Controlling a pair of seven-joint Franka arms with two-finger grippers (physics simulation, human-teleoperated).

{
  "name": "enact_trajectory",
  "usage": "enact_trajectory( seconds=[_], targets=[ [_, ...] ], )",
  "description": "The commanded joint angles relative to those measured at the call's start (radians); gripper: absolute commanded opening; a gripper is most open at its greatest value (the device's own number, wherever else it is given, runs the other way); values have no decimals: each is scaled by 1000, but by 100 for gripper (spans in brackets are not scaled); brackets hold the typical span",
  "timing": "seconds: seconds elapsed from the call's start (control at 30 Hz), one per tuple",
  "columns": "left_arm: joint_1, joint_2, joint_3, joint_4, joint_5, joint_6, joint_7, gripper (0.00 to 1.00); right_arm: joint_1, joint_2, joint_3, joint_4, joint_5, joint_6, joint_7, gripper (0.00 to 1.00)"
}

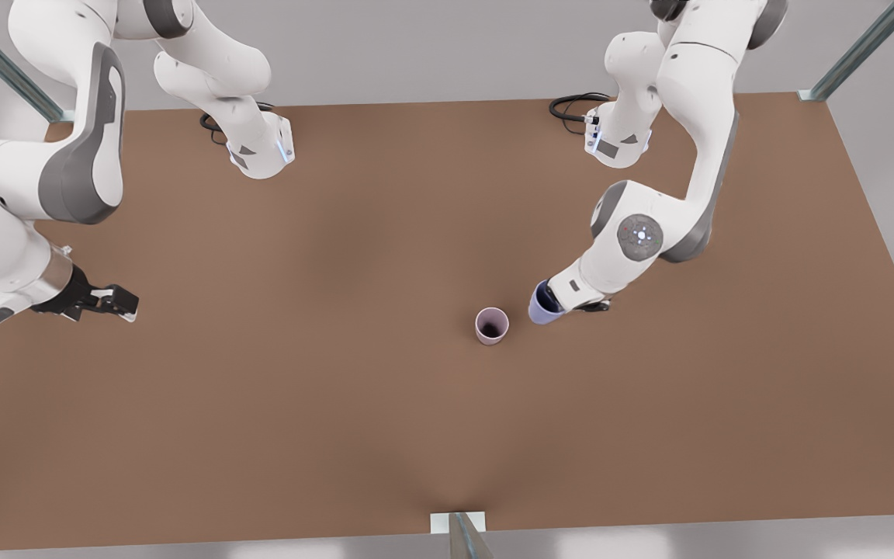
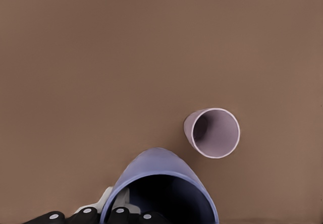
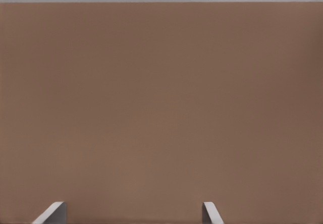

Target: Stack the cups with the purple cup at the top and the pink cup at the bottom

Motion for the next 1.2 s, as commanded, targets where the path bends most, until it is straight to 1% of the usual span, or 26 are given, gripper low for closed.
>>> enact_trajectory(
  seconds=[0.0,0.17,0.3,0.93,0.97,1.0,1.03,1.17],
  targets=[
    [-15,29,-5,41,-6,-72,-380,21,0,2,0,7,0,1,-149,100],
    [-85,137,-7,185,-6,-72,-483,21,-1,5,0,8,5,1,-147,100],
    [-110,201,-5,251,0,-66,-525,21,0,6,0,8,7,2,-147,100],
    [-130,267,-4,248,12,-61,-517,21,-9,6,0,8,14,1,-146,100],
    [-128,270,-4,248,12,-60,-512,22,-9,9,0,8,14,1,-146,100],
    [-128,273,-4,248,12,-60,-512,28,-6,13,0,8,14,2,-146,100],
    [-130,273,-4,248,14,-60,-512,30,-6,13,0,8,14,1,-146,100],
    [-128,273,-4,248,14,-60,-512,30,-9,11,0,8,14,1,-146,100]
  ],
)
